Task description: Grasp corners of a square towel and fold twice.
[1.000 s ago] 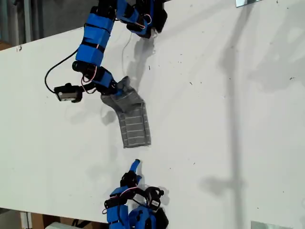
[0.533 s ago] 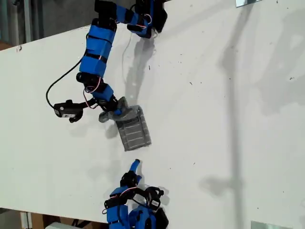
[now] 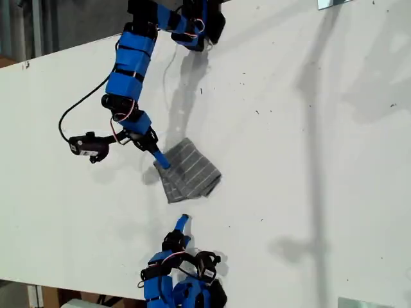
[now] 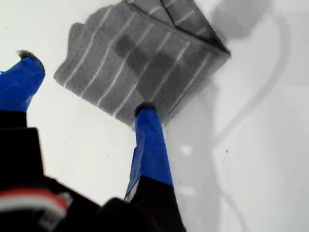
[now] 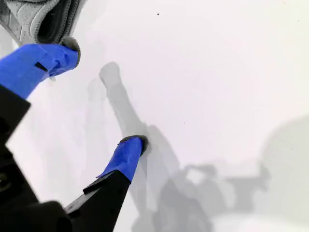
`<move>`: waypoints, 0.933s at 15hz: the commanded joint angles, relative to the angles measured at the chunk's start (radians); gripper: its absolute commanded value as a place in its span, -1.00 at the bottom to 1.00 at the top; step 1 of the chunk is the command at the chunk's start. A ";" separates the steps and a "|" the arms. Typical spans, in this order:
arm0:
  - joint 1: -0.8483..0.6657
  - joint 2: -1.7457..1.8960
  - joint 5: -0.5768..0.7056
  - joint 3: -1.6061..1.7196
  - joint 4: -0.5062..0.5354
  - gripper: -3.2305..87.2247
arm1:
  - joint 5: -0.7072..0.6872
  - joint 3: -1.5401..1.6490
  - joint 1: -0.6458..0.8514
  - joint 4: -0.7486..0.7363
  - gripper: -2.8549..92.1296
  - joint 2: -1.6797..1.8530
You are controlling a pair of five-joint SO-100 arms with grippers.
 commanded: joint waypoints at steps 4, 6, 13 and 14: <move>-0.014 0.015 0.002 -0.005 -0.014 -0.15 | 0.402 0.436 -0.077 0.143 -0.06 0.261; -0.014 0.025 -0.014 0.003 -0.011 -0.13 | 0.632 0.641 -0.212 0.129 -0.02 0.380; 0.173 0.996 -0.276 0.290 0.423 -0.24 | 1.109 1.437 -0.577 -0.032 -0.29 1.437; 0.241 1.267 -0.278 0.322 0.502 -0.26 | 1.112 1.479 -0.588 0.008 -0.33 1.577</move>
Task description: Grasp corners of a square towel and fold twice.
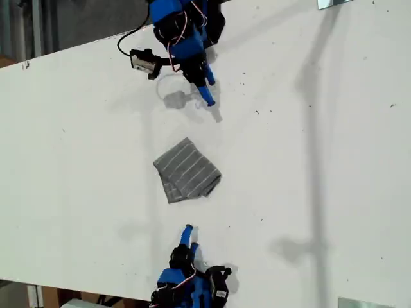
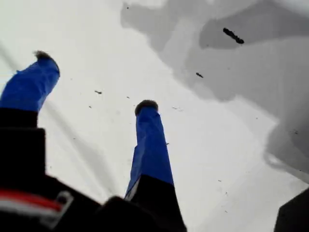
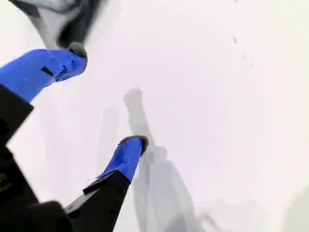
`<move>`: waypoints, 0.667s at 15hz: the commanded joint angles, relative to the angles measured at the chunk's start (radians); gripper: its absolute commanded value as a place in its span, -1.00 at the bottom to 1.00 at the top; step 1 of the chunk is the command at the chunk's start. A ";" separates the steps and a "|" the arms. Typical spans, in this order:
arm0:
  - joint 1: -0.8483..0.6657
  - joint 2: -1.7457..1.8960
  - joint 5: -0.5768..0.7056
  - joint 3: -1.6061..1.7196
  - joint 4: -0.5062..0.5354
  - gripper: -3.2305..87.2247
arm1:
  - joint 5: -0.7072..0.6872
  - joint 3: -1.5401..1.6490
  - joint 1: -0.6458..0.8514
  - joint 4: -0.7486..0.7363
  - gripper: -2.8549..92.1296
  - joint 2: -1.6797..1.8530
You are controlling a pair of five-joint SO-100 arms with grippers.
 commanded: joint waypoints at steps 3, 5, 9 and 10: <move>0.138 0.394 -0.104 0.020 0.143 -0.31 | 0.118 0.084 -0.058 0.229 -0.34 0.474; 0.152 0.394 -0.126 0.064 0.094 -0.31 | 0.140 0.100 -0.083 0.236 -0.34 0.479; 0.236 0.394 -0.198 0.160 0.049 -0.36 | 0.104 0.083 -0.123 0.296 -0.35 0.479; 0.250 0.394 -0.127 0.161 0.049 -0.41 | 0.104 0.083 -0.092 0.296 -0.35 0.479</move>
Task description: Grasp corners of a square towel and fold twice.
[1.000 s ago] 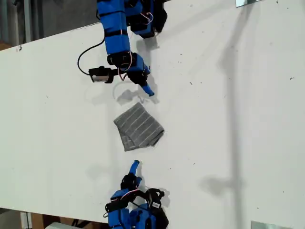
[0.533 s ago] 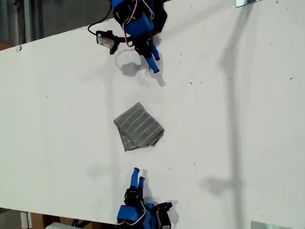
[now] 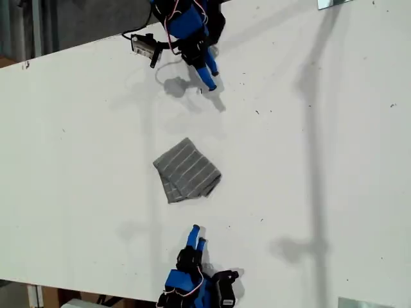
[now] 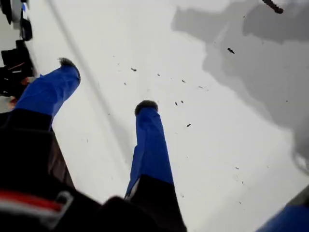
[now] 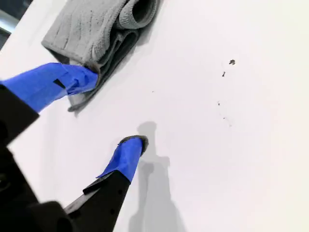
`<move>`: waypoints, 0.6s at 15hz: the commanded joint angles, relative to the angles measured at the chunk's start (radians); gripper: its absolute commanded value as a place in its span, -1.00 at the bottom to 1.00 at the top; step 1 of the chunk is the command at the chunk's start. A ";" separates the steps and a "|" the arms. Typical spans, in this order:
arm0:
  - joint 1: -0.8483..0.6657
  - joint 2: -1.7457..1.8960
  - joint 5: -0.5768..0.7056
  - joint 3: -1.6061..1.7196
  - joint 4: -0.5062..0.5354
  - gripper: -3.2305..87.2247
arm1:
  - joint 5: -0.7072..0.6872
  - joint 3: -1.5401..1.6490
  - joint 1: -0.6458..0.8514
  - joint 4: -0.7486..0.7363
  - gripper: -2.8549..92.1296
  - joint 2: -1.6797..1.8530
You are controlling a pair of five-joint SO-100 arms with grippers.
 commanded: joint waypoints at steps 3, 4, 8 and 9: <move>0.031 0.005 0.428 0.015 -0.037 -0.43 | -0.014 -0.025 0.091 0.017 -0.35 0.002; 0.028 0.005 0.453 0.015 -0.038 -0.45 | -0.014 -0.025 0.106 0.017 -0.35 0.002; 0.028 0.005 0.456 0.015 -0.038 -0.50 | -0.014 -0.025 0.126 0.017 -0.35 0.002; 0.028 0.005 0.456 0.015 -0.038 -0.50 | -0.014 -0.025 0.126 0.017 -0.35 0.002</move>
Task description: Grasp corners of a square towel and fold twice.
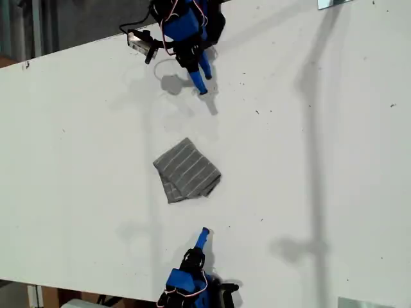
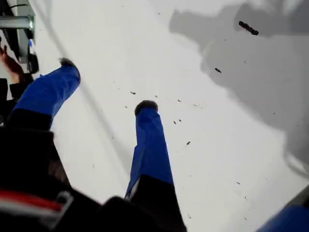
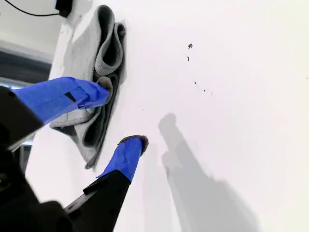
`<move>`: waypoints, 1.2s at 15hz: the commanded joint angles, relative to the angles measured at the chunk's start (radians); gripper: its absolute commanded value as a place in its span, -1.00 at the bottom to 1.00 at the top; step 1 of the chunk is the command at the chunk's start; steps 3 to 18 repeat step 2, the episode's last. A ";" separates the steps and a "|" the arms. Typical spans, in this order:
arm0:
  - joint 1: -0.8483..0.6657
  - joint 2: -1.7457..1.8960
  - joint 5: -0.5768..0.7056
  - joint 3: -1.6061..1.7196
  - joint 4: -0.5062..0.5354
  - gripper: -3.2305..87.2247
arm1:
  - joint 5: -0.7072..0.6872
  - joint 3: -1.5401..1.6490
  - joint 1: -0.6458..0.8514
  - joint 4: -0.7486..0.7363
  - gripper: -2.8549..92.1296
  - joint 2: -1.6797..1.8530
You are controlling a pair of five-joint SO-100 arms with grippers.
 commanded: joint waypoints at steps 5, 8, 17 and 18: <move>0.005 0.005 0.009 0.003 -0.012 -0.50 | -0.011 -0.025 0.006 0.017 -0.35 0.002; 0.005 0.005 0.009 0.003 -0.012 -0.50 | -0.011 -0.025 0.006 0.017 -0.35 0.002; 0.005 0.005 0.009 0.003 -0.012 -0.50 | -0.011 -0.025 0.006 0.017 -0.35 0.002; 0.005 0.005 0.009 0.003 -0.012 -0.50 | -0.011 -0.025 0.006 0.017 -0.35 0.002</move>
